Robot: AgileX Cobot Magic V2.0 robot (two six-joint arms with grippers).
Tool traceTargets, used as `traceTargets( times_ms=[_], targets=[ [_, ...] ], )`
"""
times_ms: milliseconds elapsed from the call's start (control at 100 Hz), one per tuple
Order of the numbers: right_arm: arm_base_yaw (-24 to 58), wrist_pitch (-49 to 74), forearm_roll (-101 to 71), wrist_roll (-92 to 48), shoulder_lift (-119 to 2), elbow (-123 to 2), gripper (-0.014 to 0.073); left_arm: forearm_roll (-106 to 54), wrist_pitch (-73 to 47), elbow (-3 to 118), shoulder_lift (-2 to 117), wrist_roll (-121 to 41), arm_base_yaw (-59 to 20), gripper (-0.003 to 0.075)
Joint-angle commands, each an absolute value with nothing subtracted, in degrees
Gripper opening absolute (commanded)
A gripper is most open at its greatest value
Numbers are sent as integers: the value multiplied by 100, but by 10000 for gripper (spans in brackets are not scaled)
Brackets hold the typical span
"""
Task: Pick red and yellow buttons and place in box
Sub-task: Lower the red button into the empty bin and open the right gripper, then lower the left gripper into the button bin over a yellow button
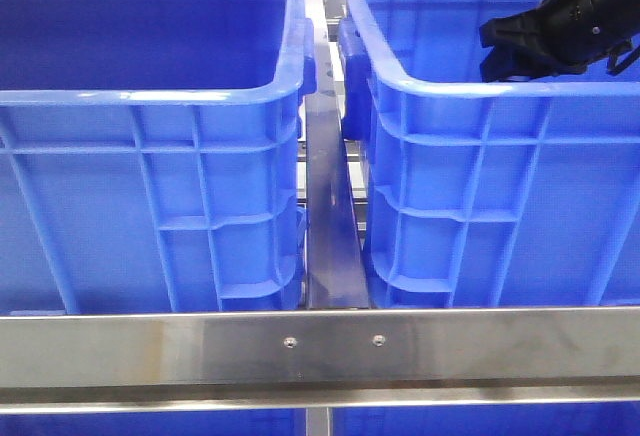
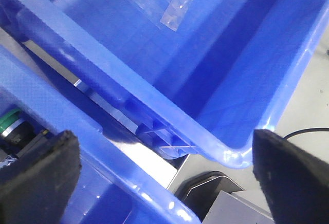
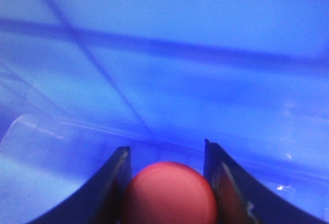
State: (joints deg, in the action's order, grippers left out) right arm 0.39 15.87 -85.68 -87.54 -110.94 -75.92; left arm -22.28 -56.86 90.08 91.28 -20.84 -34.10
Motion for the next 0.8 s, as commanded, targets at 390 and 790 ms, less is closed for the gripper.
traceTargets(
  times_ms=[390,790],
  targets=[
    [24,1753,-8701,-8825,-10665,-7765,498,-2418,-5414,9202,8874,-2080,-3467,638],
    [24,1700,-8688,-8825,-9509,-7087,498,-2418,-5387,9202,8874,-2080,-3467,638]
  ],
)
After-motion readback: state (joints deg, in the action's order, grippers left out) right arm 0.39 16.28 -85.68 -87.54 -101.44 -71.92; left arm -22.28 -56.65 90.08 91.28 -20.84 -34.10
